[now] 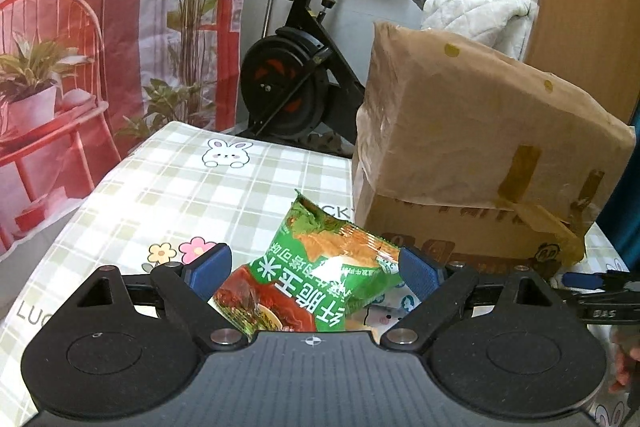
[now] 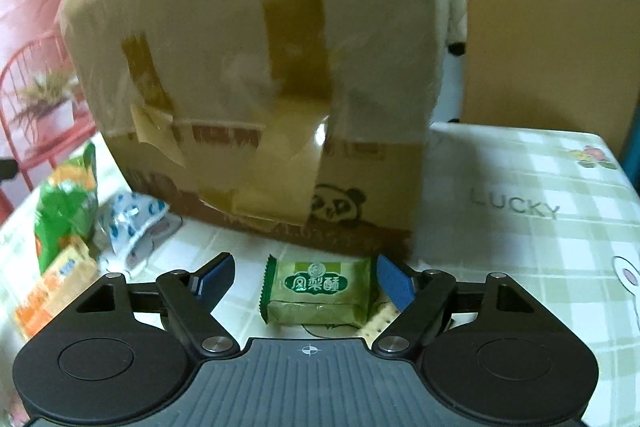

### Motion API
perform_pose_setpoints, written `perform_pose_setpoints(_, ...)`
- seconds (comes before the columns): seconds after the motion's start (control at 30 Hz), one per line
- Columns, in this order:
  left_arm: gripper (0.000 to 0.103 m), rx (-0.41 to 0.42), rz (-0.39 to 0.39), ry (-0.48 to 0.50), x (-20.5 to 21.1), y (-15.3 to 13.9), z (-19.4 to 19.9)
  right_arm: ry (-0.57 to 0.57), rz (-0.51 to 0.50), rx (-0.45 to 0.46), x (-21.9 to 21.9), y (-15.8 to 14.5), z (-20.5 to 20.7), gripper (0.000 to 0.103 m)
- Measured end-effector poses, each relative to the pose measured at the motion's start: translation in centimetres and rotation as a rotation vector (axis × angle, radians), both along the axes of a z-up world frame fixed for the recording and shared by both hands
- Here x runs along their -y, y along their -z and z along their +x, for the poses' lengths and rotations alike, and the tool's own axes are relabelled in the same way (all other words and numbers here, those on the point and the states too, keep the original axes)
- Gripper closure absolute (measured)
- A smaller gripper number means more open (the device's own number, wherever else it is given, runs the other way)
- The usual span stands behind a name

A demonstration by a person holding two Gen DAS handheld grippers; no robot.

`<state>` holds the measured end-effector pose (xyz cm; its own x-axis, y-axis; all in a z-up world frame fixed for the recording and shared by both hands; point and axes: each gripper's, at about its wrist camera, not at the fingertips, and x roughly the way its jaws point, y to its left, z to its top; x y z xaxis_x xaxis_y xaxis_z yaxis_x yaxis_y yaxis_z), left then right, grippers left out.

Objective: Organize snacks
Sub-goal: 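Grasp the green pastry packet with the right gripper while the left gripper reaches the biscuit bar, then grasp the orange-white biscuit bar with the left gripper while the right gripper holds the pastry packet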

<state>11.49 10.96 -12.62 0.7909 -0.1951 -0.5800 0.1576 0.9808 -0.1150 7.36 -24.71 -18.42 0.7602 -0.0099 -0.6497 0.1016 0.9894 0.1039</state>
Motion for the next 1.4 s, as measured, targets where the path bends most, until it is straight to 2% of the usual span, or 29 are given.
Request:
perform_pose_setpoints(0.1,0.012,-0.014,-0.01,-0.003,0.1,0.5,-0.1,0.021,-0.002,-0.057,0.1,0.8,1.2,0.027)
perform_pose_setpoints(0.2,0.012,-0.017,-0.014,0.003,0.2,0.9,-0.4,0.028,0.014,-0.077,-0.6,1.0,1.0,0.027)
perform_pose_setpoints(0.4,0.013,-0.045,-0.027,0.011,0.1,1.8,-0.4,-0.054,0.089,-0.169,-3.1,0.9,-0.5,0.025)
perform_pose_setpoints(0.47,0.015,-0.049,-0.038,0.015,0.1,1.9,-0.7,-0.096,0.056,-0.145,-4.0,0.4,-1.0,0.028)
perform_pose_setpoints(0.63,0.021,-0.053,-0.04,0.05,0.6,2.4,-1.5,-0.111,-0.122,-0.055,-4.6,-0.9,-0.3,0.032)
perform_pose_setpoints(0.83,0.024,-0.058,-0.039,0.078,0.9,2.8,-2.2,-0.13,-0.202,-0.073,-4.3,0.9,2.3,0.032)
perform_pose_setpoints(0.9,0.028,-0.054,-0.043,0.091,0.9,2.8,-2.4,-0.13,-0.184,-0.086,-4.0,1.6,2.8,0.033)
perform_pose_setpoints(1.0,0.031,-0.06,-0.04,0.112,1.0,3.1,-2.7,-0.106,-0.11,-0.071,-3.4,1.6,2.3,0.04)
perform_pose_setpoints(1.13,0.039,-0.082,-0.025,0.128,1.7,4.1,-3.1,-0.092,-0.107,-0.076,-4.0,1.2,0.6,0.066)
perform_pose_setpoints(1.27,0.044,-0.097,-0.006,0.16,2.8,4.9,-3.9,-0.057,-0.04,-0.044,-4.4,1.4,-1.4,0.067)
perform_pose_setpoints(1.4,0.046,-0.091,0.059,0.197,4.1,5.5,-4.5,-0.025,-0.008,-0.006,-5.1,1.6,-3.3,0.068)
